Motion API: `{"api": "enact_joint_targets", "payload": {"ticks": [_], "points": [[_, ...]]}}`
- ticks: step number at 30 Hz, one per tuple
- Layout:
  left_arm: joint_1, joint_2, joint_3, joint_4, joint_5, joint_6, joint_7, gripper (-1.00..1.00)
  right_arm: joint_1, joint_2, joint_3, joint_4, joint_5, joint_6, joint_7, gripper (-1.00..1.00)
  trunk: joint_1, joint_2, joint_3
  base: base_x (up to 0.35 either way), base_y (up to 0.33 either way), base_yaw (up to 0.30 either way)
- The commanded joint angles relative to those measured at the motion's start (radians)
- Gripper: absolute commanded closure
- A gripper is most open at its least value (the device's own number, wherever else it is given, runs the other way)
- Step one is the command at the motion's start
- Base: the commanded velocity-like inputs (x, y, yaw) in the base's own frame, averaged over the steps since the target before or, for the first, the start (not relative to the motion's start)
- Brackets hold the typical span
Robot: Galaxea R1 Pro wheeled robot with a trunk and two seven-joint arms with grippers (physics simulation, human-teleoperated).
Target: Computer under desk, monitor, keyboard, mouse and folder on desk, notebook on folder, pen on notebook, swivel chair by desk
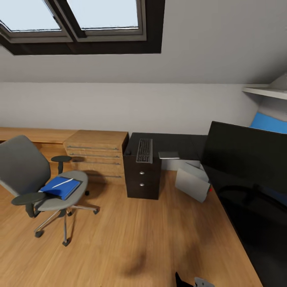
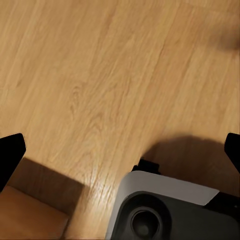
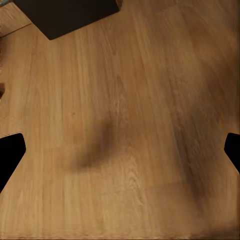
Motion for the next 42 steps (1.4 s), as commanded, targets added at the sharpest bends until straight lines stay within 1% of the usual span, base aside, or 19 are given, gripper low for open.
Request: {"api": "enact_joint_targets", "payload": {"ticks": [1, 9, 25, 35, 42], "points": [[0.0, 0.001, -0.008, -0.001, 0.006, -0.002, 0.007, -1.0, -0.001, 0.0, 0.002, 0.002, -0.011, -0.003, 0.008, -1.0, -0.004, 0.006, 0.002, -0.33, 0.0, 0.0], [0.0, 0.0, -0.008, -0.001, 0.006, -0.003, 0.007, -1.0, -0.001, 0.0, 0.001, 0.002, -0.011, -0.003, 0.008, -1.0, -0.035, 0.062, 0.027, -0.337, 0.0, -0.098], [0.0, 0.0, -0.009, -0.001, 0.004, -0.003, 0.007, -1.0, -0.001, 0.0, 0.001, 0.002, -0.01, -0.003, 0.008, -1.0, -0.096, 0.174, 0.076, -0.341, 0.0, -0.249], [0.0, -0.001, -0.01, -0.001, 0.005, -0.003, 0.007, -1.0, -0.001, 0.0, 0.002, 0.002, -0.01, -0.003, 0.008, -1.0, -0.135, 0.244, 0.1, -0.341, -0.005, -0.241], [0.0, -0.002, -0.012, -0.001, 0.004, -0.002, 0.005, -1.0, -0.001, 0.0, 0.002, 0.001, -0.01, -0.003, 0.008, -1.0, -0.162, 0.293, 0.114, -0.304, -0.088, -0.178]]}}
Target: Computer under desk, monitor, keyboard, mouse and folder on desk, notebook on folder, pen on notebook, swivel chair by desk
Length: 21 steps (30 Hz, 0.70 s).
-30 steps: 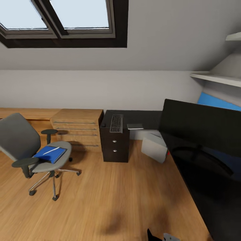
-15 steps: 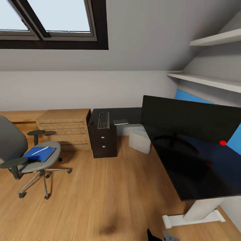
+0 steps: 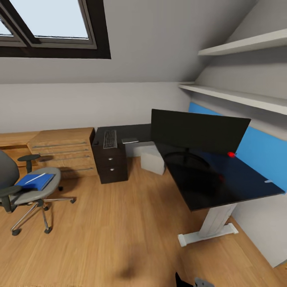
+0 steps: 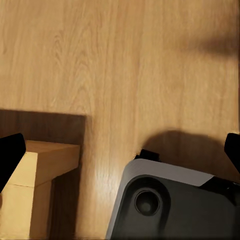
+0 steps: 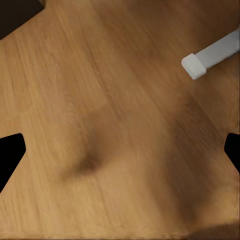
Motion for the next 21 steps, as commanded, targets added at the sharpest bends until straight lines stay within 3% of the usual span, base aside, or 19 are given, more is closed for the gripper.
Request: {"api": "enact_joint_targets", "payload": {"ticks": [1, 7, 21], "points": [[0.0, 0.001, -0.009, -0.001, 0.005, -0.002, 0.007, -1.0, -0.001, 0.0, 0.002, 0.002, -0.011, -0.003, 0.008, -1.0, -0.004, 0.006, 0.0, -0.198, -0.12, -0.096], [0.0, 0.001, -0.009, -0.001, 0.007, -0.001, 0.007, -1.0, -0.001, 0.0, 0.002, 0.002, -0.011, -0.003, 0.007, -1.0, -0.027, 0.048, 0.01, -0.066, -0.046, -0.031], [0.0, 0.002, -0.013, -0.001, 0.001, -0.003, 0.0, -1.0, -0.001, 0.0, 0.002, 0.003, -0.011, -0.001, 0.007, -1.0, -0.027, 0.048, -0.006, -0.006, -0.019, -0.003]]}}
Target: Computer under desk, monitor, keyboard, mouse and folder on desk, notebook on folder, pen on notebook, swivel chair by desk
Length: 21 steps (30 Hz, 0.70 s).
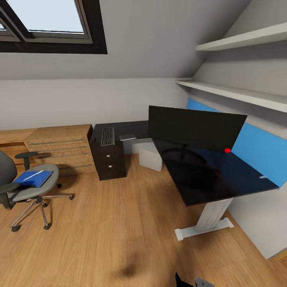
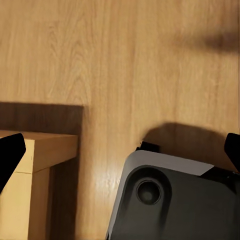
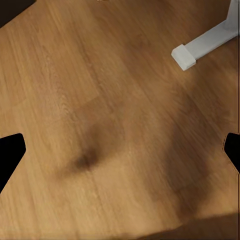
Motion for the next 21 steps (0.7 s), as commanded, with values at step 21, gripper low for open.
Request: {"api": "enact_joint_targets", "payload": {"ticks": [21], "points": [[-0.001, 0.001, -0.009, 0.0, 0.006, -0.001, 0.007, -1.0, 0.0, 0.0, 0.002, 0.003, -0.011, -0.002, 0.007, -1.0, 0.0, -0.001, -0.002, 0.0, -0.333, 0.002]]}}
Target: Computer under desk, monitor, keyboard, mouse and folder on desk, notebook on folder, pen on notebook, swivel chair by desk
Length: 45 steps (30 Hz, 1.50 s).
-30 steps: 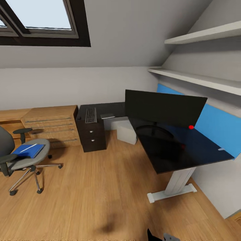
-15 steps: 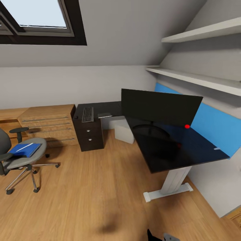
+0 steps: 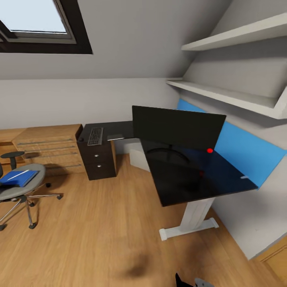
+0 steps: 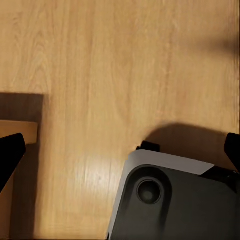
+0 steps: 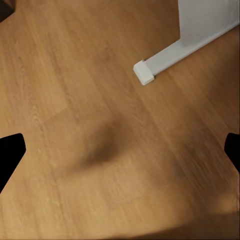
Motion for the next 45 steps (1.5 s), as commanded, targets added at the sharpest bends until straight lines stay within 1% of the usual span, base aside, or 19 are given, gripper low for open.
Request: {"api": "enact_joint_targets", "payload": {"ticks": [1, 6, 15, 19, 20, 24, 36, 45], "points": [[-0.001, 0.001, -0.009, -0.001, 0.005, -0.002, 0.007, -1.0, -0.001, 0.0, 0.002, 0.002, -0.011, -0.003, 0.008, -1.0, 0.0, -0.001, -0.001, 0.0, -0.347, 0.048], [-0.001, 0.002, -0.008, -0.001, 0.005, -0.002, 0.007, -1.0, -0.001, 0.0, 0.002, 0.002, -0.011, -0.003, 0.007, -1.0, 0.0, -0.001, -0.001, 0.0, -0.347, 0.132], [-0.001, 0.003, -0.005, 0.001, 0.008, 0.005, 0.008, -1.0, -0.001, 0.001, 0.002, 0.002, -0.011, -0.005, 0.004, -1.0, 0.0, -0.001, 0.002, 0.0, -0.347, 0.241], [-0.001, 0.003, -0.004, 0.022, 0.008, 0.007, 0.008, -1.0, -0.001, 0.003, 0.002, 0.002, -0.011, -0.006, -0.03, -1.0, 0.0, -0.001, 0.003, 0.0, -0.347, 0.262], [-0.001, 0.002, -0.004, 0.027, 0.008, 0.007, 0.007, -1.0, -0.001, 0.011, 0.002, 0.001, -0.011, -0.01, -0.055, -1.0, 0.0, -0.001, 0.004, 0.0, -0.347, 0.263], [-0.001, 0.001, -0.004, 0.031, 0.007, 0.007, 0.007, -1.0, -0.001, 0.017, 0.002, 0.001, -0.01, -0.017, -0.073, -1.0, 0.0, -0.001, 0.005, 0.0, -0.347, 0.212], [-0.001, 0.001, -0.004, 0.031, 0.007, 0.006, 0.007, -1.0, 0.0, 0.015, 0.0, 0.001, -0.011, -0.019, -0.079, -1.0, 0.0, -0.001, 0.005, -0.026, -0.334, 0.021], [-0.001, 0.004, -0.004, 0.031, 0.008, 0.004, 0.007, -1.0, 0.0, 0.014, 0.0, 0.0, -0.01, -0.021, -0.077, -1.0, 0.0, -0.001, 0.005, -0.076, -0.074, 0.0]]}}
